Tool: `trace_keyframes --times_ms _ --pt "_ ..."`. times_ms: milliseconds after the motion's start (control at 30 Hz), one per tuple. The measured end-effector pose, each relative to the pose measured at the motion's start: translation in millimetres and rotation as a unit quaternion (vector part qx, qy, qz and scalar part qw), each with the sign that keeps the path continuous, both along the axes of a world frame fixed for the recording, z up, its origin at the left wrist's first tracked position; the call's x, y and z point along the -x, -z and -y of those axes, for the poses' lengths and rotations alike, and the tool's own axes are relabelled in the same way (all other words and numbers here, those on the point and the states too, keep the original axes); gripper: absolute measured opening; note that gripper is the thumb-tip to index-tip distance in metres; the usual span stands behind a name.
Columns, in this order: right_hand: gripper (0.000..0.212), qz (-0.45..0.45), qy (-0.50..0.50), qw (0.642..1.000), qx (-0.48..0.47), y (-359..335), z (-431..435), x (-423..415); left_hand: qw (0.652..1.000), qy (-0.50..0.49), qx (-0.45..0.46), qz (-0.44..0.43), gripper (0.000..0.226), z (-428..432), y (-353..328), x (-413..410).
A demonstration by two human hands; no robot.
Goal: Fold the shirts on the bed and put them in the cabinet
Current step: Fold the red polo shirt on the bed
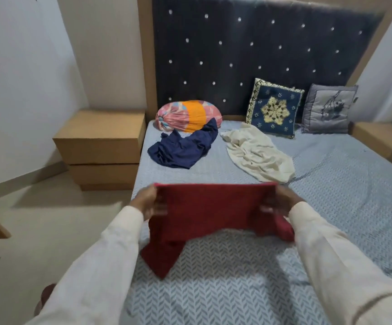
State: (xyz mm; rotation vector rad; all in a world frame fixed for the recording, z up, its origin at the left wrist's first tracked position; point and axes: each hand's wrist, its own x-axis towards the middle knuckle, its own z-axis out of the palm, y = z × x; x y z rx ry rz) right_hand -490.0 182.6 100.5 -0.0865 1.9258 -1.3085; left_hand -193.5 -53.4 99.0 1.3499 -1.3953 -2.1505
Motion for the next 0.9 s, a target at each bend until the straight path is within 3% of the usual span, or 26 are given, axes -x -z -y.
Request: trace_keyframes --times_ms 67,133,267,333,400,467,533,600,700,800,900 --pt "0.03 -0.032 0.074 0.984 0.157 -43.6 46.3 29.9 0.991 -0.058 0.043 -0.116 0.024 42.5 -51.5 42.1" --pt "0.038 -0.088 0.122 0.955 0.257 -90.6 82.8 62.1 0.975 -0.075 0.1 -0.182 0.035 79.1 -106.2 71.6" --pt "0.063 -0.204 0.151 0.922 0.294 -156.9 111.6 120.3 0.948 -0.095 0.22 -0.21 0.052 120.0 -182.4 89.7" --pt "0.061 -0.36 0.163 0.902 0.173 -180.1 103.0 111.6 0.936 -0.099 0.288 -0.177 0.064 125.7 -198.1 85.6" --pt "0.058 -0.509 0.151 0.848 0.012 -183.1 92.5 100.0 0.913 -0.112 0.378 -0.106 0.073 128.0 -194.2 77.9" --pt "0.05 -0.581 0.136 0.799 -0.078 -167.9 78.8 91.8 0.876 -0.09 0.474 0.013 0.069 127.3 -166.6 67.7" --pt "0.039 -0.597 0.129 0.781 -0.126 -145.9 62.7 86.1 0.835 -0.047 0.532 0.131 0.059 118.3 -131.7 54.6" --pt "0.034 -0.578 0.118 0.793 -0.152 -118.5 48.3 80.4 0.792 -0.006 0.573 0.211 0.042 104.2 -94.0 42.6" --pt "0.027 -0.54 0.084 0.817 -0.186 -70.3 26.0 66.8 0.734 0.084 0.62 0.265 0.038 83.7 -34.6 24.1" --pt "0.018 -0.497 0.042 0.842 -0.206 -17.6 -1.5 46.1 0.703 0.193 0.62 0.29 0.034 58.6 21.0 -1.2" --pt "0.019 -0.506 -0.036 0.826 -0.246 31.1 -31.3 24.3 0.688 0.271 0.608 0.287 0.032 31.2 66.5 -34.8"
